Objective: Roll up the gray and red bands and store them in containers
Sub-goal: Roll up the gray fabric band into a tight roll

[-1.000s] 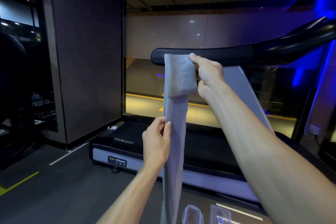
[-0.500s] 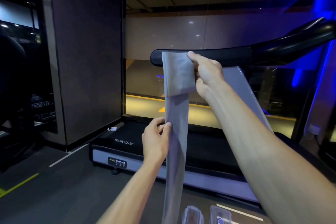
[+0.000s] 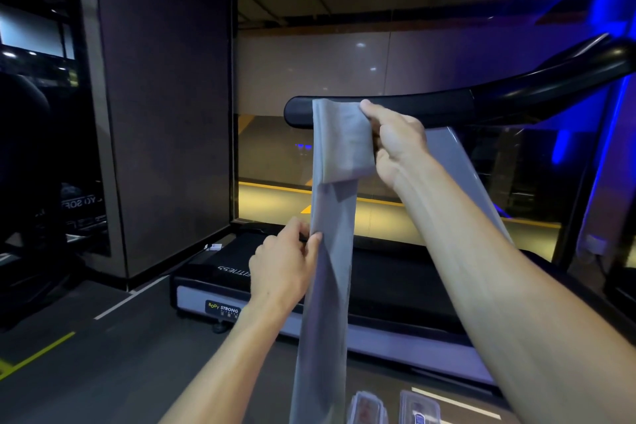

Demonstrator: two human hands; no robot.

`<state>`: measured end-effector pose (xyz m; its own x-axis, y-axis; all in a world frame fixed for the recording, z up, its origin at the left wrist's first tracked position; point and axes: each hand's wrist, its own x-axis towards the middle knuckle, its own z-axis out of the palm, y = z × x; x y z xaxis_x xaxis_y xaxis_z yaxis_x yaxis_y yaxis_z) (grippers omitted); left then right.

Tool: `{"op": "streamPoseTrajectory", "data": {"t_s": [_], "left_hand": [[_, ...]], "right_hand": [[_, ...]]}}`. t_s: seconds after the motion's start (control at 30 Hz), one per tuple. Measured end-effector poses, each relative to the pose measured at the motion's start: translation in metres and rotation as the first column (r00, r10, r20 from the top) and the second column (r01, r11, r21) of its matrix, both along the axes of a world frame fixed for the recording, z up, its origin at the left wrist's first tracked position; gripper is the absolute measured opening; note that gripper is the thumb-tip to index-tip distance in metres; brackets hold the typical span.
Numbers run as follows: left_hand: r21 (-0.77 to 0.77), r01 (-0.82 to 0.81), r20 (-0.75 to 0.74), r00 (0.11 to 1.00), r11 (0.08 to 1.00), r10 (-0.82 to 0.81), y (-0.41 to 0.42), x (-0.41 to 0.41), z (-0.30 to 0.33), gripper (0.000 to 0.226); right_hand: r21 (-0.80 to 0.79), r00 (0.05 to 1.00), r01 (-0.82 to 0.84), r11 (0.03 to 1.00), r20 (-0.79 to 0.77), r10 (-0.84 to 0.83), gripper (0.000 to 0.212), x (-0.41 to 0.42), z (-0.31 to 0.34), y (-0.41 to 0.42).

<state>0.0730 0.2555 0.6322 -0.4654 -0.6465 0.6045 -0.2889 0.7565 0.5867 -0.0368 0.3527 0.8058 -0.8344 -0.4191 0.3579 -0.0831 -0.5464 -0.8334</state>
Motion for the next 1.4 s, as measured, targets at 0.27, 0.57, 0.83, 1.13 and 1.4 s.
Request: {"op": "streamPoseTrajectory", "data": {"t_s": [0.27,0.57,0.83,1.13,1.4], "left_hand": [[-0.026,0.260,-0.206,0.944,0.965,-0.260,-0.011,0.007,0.006,0.023],[0.261,0.517,-0.389,0.829,0.815,-0.401,-0.012,0.010,-0.004,0.018],[0.387,0.520,-0.418,0.835,0.761,-0.358,-0.003,0.007,-0.028,0.026],[0.260,0.316,-0.261,0.933,0.912,-0.248,0.005,0.003,-0.032,0.025],[0.346,0.351,-0.284,0.923,0.870,-0.259,0.005,0.007,-0.034,0.020]], "right_hand": [[-0.051,0.999,-0.042,0.998,-0.007,0.041,0.010,0.005,0.009,0.002],[-0.062,0.998,-0.059,0.996,0.011,0.059,0.014,0.004,0.011,-0.005],[-0.041,0.997,-0.069,0.997,0.019,0.070,0.018,-0.001,0.010,-0.007],[-0.032,0.997,-0.069,0.997,0.041,0.070,0.014,-0.004,0.003,-0.004],[-0.033,0.996,-0.076,0.997,0.050,0.077,0.018,-0.006,-0.002,0.001]]}}
